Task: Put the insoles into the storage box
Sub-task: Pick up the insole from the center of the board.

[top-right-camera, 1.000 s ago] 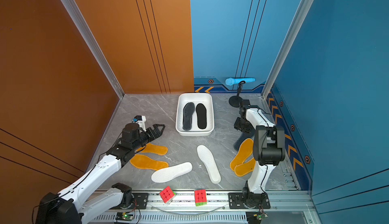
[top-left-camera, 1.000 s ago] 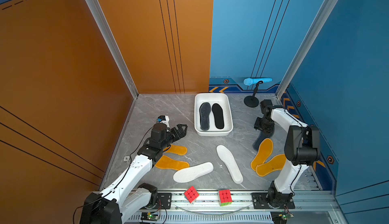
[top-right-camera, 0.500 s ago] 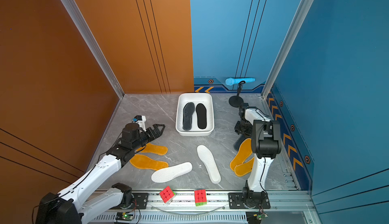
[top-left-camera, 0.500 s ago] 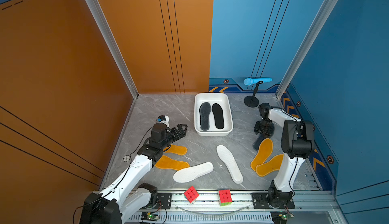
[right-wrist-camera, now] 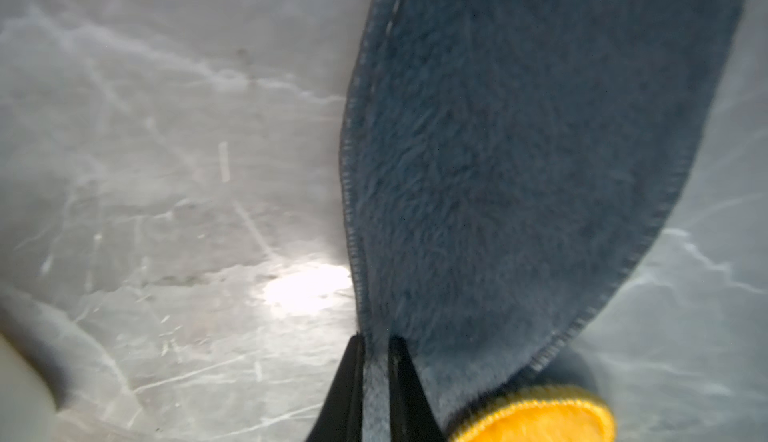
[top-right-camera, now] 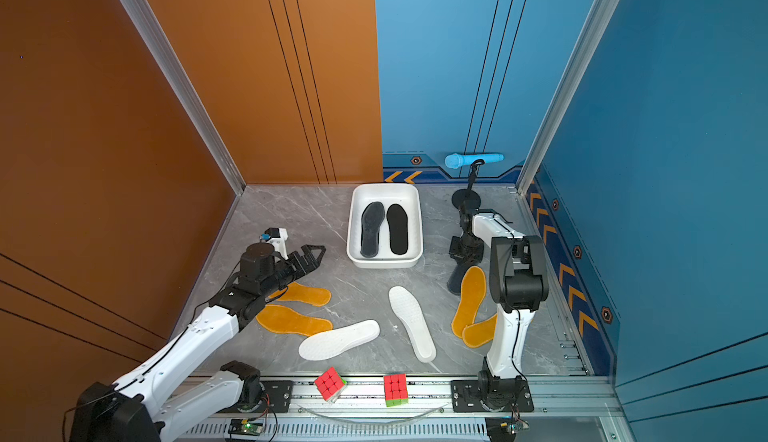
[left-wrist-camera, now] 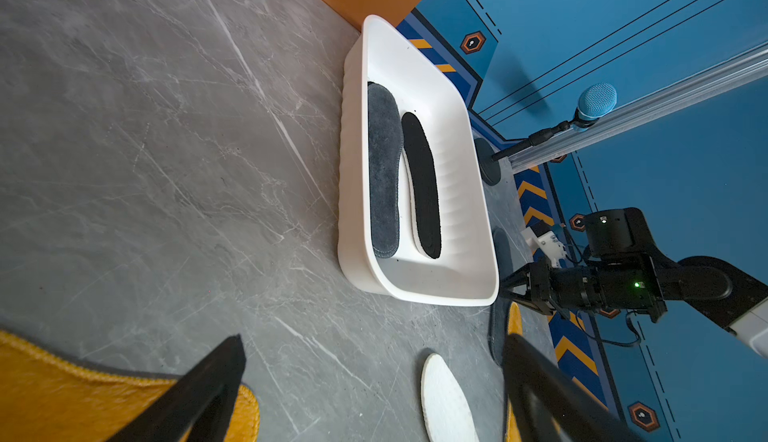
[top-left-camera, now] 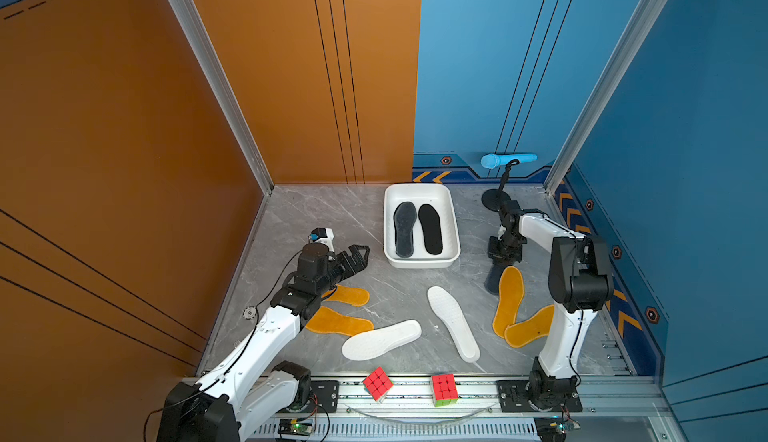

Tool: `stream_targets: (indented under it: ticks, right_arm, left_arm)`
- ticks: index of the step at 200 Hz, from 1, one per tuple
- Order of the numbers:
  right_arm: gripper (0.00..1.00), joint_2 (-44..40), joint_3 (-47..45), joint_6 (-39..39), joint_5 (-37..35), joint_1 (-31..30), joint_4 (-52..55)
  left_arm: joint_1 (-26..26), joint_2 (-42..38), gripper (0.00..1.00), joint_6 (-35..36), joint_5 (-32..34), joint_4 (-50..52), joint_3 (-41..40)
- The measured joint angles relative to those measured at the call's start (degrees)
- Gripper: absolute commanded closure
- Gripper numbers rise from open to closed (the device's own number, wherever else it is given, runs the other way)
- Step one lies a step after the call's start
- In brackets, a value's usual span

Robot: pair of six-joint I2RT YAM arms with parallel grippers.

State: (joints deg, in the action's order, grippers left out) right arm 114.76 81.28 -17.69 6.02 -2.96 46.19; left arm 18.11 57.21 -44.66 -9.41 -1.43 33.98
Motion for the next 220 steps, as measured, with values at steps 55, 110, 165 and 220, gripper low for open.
stream_targets:
  ticks: [55,110,165,220]
  right_arm:
    - [0.78,-5.18,-2.32,4.15,2.43,-2.4,-3.43]
    - [0.72,-9.77,-5.27,-0.28,5.53,3.43,-5.86]
    - [0.67,-6.8,-5.49,-1.95,5.55,5.22,-5.75]
    - [0.59,-1.38,-3.02,-2.27,5.31,5.16,-5.73]
  left_arm:
    - [0.0,-0.02,0.02,-0.02,0.02,0.46,0.0]
    - [0.0,-0.22,0.02,-0.02,0.0,0.48,0.0]
    - [0.0,-0.61,0.02,-0.02,0.0,0.48,0.0]
    - [0.0,-1.11,0.02,-0.02,0.02,0.68,0.0]
